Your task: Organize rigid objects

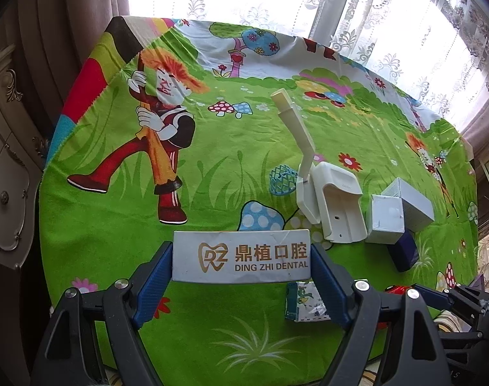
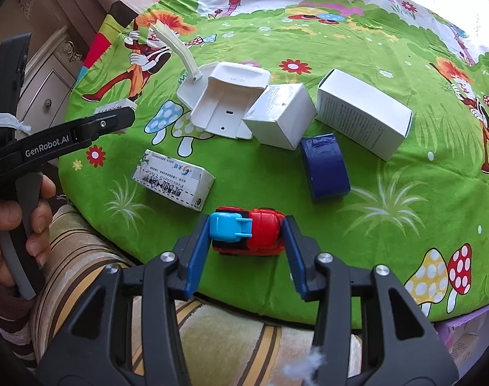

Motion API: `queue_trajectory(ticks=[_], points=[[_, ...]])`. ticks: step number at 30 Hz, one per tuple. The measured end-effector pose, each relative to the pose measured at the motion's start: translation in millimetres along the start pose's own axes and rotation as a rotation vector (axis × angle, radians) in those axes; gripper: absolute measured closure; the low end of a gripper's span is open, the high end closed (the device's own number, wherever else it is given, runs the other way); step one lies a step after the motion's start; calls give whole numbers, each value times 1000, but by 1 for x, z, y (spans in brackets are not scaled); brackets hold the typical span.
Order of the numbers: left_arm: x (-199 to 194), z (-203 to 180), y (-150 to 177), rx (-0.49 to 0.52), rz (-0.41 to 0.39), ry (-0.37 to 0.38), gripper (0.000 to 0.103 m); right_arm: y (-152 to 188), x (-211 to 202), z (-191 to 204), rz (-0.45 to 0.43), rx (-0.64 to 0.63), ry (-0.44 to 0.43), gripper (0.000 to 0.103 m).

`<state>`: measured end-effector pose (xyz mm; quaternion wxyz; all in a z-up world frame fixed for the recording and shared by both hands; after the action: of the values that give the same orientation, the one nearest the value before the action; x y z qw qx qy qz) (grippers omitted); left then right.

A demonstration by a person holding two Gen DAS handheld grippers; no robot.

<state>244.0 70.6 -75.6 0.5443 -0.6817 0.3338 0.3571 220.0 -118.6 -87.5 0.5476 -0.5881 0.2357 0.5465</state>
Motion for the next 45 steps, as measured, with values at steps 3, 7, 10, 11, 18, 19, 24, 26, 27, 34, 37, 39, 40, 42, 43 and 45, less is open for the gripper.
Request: queue_trajectory(ticks=[3,7,10,11,18,19,24,26,27,34,37,39,40,42,43,45], points=[[-4,-3,3,3,-3,5,20,1,-4,-1,-5,4,-2,54],[-11,-6,5,1,-11,13,20,3,-9,-3,-12,9,-1,54],[-16,-9,7,4,-15,20,20,4,-14,-6,-19,18,2,54],[-18,-11,8,6,-16,23,20,5,-16,-7,-21,21,3,54],[-29,-33,17,39,-20,48,20,13,-32,-19,-40,39,31,54],[-31,-36,18,43,-22,52,20,15,-35,-22,-44,42,37,54],[-40,-59,26,80,-23,75,20,25,-52,-38,-60,68,59,54],[-42,-70,29,99,-21,85,20,30,-60,-45,-69,84,62,54],[-44,-75,31,109,-20,90,20,33,-64,-49,-74,90,65,54],[-55,-126,44,196,-16,144,20,59,-94,-85,-106,158,100,54],[-59,-152,52,243,-10,172,20,75,-107,-103,-116,195,119,54],[-61,-170,58,271,-4,190,20,86,-117,-117,-122,221,134,54],[-62,-179,61,288,-1,199,20,92,-121,-125,-126,234,143,54],[-65,-198,68,322,3,213,20,105,-131,-141,-133,264,161,54],[-66,-206,72,337,6,221,20,111,-137,-149,-136,280,170,54],[-69,-224,78,367,11,239,20,125,-146,-166,-141,311,190,54]])
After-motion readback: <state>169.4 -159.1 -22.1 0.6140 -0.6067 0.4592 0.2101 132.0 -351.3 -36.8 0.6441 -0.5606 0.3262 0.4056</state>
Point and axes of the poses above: each gripper's, at about its wrist camera, not at the fingertips, and x roughly the way its jaws point, z to its left, y to its underside, the point moved 7 cm from there along x, roughly the way its jaws point
